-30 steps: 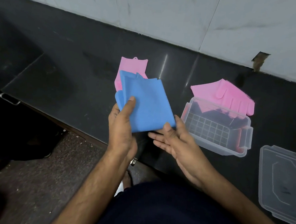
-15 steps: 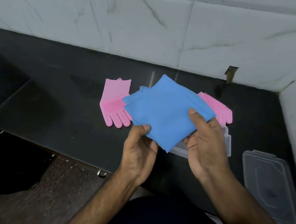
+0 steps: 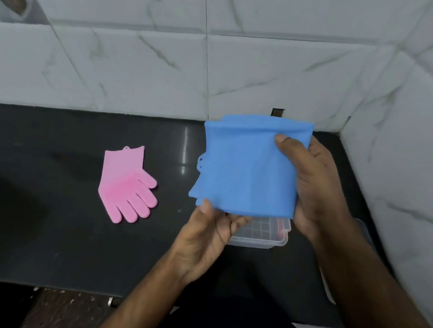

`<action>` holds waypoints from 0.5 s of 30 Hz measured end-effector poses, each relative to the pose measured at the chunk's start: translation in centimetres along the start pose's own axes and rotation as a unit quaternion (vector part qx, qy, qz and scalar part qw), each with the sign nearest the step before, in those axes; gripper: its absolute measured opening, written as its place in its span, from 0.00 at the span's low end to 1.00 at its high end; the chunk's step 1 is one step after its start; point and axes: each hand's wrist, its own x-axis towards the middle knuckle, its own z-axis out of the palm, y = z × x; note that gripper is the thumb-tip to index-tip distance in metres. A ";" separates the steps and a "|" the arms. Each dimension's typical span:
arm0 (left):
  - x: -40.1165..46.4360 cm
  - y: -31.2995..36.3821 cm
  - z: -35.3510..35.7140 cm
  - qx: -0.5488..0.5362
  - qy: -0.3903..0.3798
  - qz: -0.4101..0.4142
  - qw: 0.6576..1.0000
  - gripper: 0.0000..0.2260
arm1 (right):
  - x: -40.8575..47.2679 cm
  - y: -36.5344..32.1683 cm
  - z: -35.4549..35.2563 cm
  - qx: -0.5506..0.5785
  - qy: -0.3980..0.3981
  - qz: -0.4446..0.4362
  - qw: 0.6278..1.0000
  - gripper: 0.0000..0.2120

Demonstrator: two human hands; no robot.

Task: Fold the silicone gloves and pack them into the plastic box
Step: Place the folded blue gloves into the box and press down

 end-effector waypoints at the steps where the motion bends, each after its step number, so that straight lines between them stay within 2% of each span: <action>1: 0.6 0.4 0.2 -0.045 0.004 -0.002 0.999 0.45 | 0.1 -0.2 -0.2 -0.003 0.002 0.001 1.000 0.11; 4: 1.9 1.9 0.0 -0.110 0.099 -0.040 0.988 0.39 | 0.2 -0.5 -0.6 -0.007 0.000 0.007 1.000 0.08; 8: 3.6 2.9 -1.3 -0.068 0.155 -0.084 0.982 0.34 | 0.4 0.3 -1.4 -0.019 -0.016 0.043 0.999 0.09; 12: 4.4 3.8 -2.5 0.053 0.133 -0.136 0.980 0.38 | 1.0 1.9 -2.7 -0.065 0.028 0.051 0.996 0.08; 15: 4.7 4.3 -2.7 0.197 0.119 -0.126 0.965 0.25 | 1.8 4.1 -3.7 -0.120 0.087 0.052 0.988 0.07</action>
